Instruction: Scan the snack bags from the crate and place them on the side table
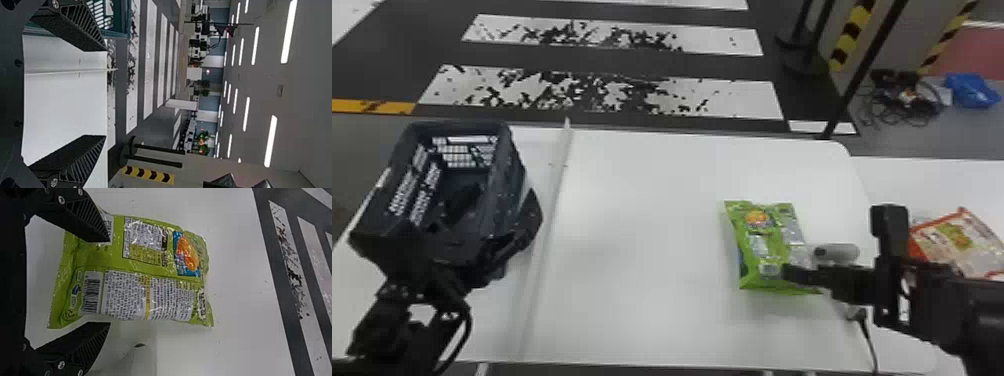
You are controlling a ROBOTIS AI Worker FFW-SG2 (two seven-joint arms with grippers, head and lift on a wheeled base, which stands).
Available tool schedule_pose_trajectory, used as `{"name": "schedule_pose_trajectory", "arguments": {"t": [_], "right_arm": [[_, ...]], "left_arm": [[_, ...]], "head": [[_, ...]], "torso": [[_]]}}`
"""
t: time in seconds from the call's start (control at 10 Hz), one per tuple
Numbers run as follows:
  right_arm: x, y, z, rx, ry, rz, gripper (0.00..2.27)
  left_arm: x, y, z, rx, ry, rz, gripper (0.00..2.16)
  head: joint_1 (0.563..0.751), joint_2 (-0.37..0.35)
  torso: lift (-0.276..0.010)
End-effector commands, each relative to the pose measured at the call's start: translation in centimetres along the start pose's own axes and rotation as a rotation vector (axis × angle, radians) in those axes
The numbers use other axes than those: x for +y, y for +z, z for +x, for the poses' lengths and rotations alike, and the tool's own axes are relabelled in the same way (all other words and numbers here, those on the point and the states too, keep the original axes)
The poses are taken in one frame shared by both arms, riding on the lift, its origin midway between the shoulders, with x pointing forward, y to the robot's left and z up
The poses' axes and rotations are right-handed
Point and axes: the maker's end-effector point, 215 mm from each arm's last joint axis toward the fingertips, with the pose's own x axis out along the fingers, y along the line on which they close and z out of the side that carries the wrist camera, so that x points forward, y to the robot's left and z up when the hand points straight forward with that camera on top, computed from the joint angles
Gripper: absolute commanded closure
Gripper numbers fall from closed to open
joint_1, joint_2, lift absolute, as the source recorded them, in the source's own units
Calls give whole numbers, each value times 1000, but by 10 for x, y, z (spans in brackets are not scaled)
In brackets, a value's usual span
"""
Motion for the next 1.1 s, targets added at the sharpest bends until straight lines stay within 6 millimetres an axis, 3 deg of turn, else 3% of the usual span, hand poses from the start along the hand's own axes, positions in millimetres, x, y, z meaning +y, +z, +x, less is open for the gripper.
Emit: {"name": "schedule_pose_trajectory", "arguments": {"t": [0.0, 0.1, 0.2, 0.7, 1.0], "right_arm": [[-5, -3, 7, 18, 20, 14, 461], [-1, -4, 7, 20, 47, 17, 1490], [-3, -7, 5, 30, 45, 28, 2260], [2, -2, -4, 9, 115, 67, 2263], [7, 25, -35, -83, 184, 143, 2260]], "left_arm": [[0, -1, 0, 1, 0, 0, 83], [0, -1, 0, 2, 1, 0, 83], [0, -1, 0, 0, 1, -2, 83], [0, -2, 0, 2, 1, -2, 83], [2, 0, 0, -1, 4, -1, 83]], "head": [[695, -56], [695, -55], [695, -52], [695, -53], [695, -55]], "torso": [[-50], [-50], [-50], [-50], [-50]]}}
